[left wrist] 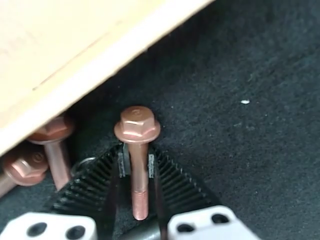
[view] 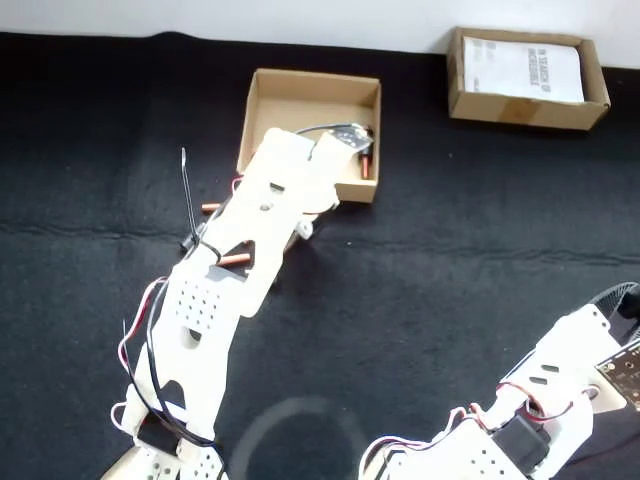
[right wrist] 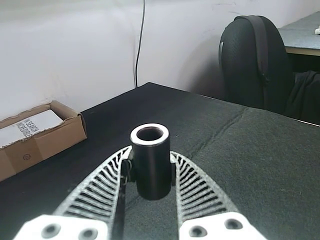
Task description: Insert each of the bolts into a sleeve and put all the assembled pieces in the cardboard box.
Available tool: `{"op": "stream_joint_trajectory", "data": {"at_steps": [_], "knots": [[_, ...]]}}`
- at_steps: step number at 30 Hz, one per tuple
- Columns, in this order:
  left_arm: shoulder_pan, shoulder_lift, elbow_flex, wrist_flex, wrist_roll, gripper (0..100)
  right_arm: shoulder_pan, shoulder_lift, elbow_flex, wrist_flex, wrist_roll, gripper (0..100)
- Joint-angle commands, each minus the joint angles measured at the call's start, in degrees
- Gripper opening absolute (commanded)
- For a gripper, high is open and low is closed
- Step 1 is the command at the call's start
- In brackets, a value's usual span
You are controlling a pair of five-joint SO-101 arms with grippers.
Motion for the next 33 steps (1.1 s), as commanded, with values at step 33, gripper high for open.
{"op": "stream_joint_trajectory", "data": {"at_steps": [33], "knots": [[2.51,-40.04,-20.44,11.96,28.40,1,-48.48,-1.19,8.66,0.22,-0.44,0.6]]}}
